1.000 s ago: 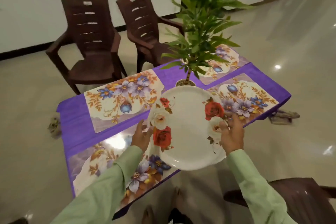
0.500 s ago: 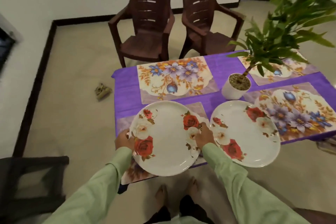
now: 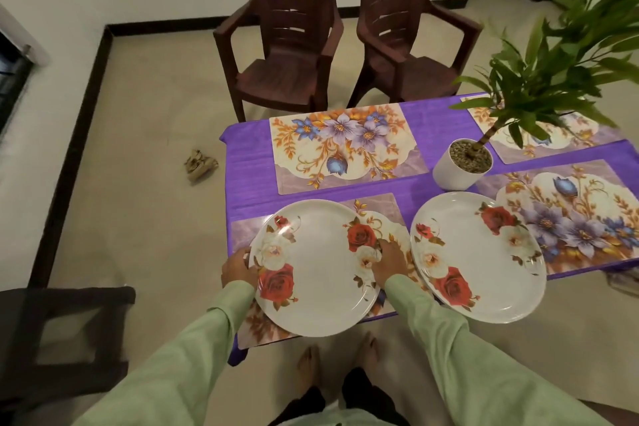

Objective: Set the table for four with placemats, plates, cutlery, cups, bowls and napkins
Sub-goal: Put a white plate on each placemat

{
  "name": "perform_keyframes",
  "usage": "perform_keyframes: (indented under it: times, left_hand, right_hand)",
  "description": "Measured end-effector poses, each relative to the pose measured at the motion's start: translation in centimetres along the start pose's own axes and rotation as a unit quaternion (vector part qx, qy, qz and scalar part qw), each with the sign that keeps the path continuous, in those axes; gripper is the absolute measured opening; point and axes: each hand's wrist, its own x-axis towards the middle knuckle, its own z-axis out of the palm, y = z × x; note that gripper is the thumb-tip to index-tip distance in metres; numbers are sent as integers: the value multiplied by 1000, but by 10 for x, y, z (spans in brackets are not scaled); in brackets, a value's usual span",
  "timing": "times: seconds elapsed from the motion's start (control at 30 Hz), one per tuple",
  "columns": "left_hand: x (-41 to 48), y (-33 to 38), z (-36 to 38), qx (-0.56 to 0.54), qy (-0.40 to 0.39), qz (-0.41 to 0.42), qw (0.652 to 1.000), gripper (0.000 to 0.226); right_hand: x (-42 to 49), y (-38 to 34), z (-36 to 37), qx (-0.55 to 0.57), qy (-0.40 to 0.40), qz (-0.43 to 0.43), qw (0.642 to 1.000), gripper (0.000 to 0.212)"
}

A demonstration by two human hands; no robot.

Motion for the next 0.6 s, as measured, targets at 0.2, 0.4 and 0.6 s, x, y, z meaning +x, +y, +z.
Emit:
perform_keyframes:
  times: [0.2,0.4,0.6]
  left_hand:
    - [0,-1,-1,-32,-17,-5,999,34]
    - [1,3,1,-27,-35,-8,999,40]
    - [-6,12,2,49,26,20,998,45]
  right_hand:
    - [2,3,0,14,12,5,1000,44]
    - [2,9,-5,14,13,-4,1000,48]
    - [4,23,-32,30,35,-35,998,52]
